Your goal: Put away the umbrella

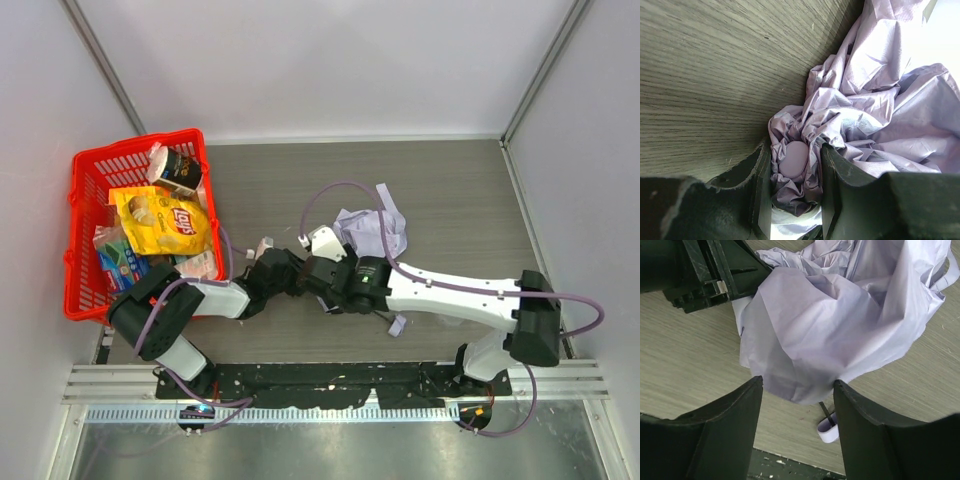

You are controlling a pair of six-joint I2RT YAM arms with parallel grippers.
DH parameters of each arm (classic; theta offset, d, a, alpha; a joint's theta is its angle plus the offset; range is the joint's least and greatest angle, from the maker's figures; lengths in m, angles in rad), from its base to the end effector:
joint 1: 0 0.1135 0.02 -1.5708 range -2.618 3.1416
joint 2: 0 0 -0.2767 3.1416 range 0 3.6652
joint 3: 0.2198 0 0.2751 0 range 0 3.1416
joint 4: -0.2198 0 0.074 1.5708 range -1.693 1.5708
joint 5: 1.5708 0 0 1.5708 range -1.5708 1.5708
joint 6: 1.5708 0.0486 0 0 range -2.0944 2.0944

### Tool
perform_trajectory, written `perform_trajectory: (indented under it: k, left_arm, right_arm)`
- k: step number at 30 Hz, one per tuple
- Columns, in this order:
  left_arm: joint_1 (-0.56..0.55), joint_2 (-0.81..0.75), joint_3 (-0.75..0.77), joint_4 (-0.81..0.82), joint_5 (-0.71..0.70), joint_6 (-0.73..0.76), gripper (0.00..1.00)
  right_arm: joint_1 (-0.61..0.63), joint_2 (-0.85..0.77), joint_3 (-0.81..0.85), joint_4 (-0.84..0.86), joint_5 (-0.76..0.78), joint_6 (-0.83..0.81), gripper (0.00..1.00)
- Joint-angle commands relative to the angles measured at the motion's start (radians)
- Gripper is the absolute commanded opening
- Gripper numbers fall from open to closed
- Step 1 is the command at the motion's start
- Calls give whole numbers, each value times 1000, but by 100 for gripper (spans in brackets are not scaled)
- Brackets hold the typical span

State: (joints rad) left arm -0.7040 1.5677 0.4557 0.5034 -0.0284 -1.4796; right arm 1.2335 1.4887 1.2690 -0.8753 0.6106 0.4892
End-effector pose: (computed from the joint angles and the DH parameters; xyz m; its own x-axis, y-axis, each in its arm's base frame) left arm 0.2238 -0.1882 0.1060 -0.6663 -0.7401 -0.0909 -0.3767 0.4393 -0.8156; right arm 0.1337 0.2970 0.2881 -0.5821 -0.4966 -0.6438 -0.4675 0.8523 -0.2346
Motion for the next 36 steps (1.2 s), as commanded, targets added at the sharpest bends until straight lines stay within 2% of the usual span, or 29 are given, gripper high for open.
perform_trajectory:
  k: [1,2,4,6,7,11,15,22,29,34,36]
  left_arm:
    - [-5,3,-18,-160,-50,33,0]
    - [-3,2,-18,-163,-51,33,0]
    - [-5,0,-17,-172,-56,35,0]
    - [-3,6,-15,-174,-57,35,0]
    - [-5,11,-14,-175,-57,33,0]
    - [-6,21,-15,-174,-59,32,0]
    - [-5,37,-18,-160,-56,28,0]
    - [-5,28,-17,-158,-56,31,0]
    - [-12,26,-15,-152,-50,35,0]
    - [-15,25,-18,-152,-45,35,0]
    - [-15,17,-23,-154,-42,35,0]
  right_arm:
    - [6,67,50,27,101,23,56]
    - [7,85,61,3,135,26,52]
    - [7,100,84,-28,172,25,38]
    - [6,99,95,-34,181,8,20]
    - [6,96,96,-39,198,2,2]
    - [6,55,153,-82,265,-29,1]
    - [-35,-5,199,-44,236,-122,1]
    - [-261,-71,100,123,71,-277,1]
    - [-403,-28,-55,456,97,-483,1]
    - [-488,50,-224,907,46,-682,1]
    - [-520,108,-223,969,37,-704,1]
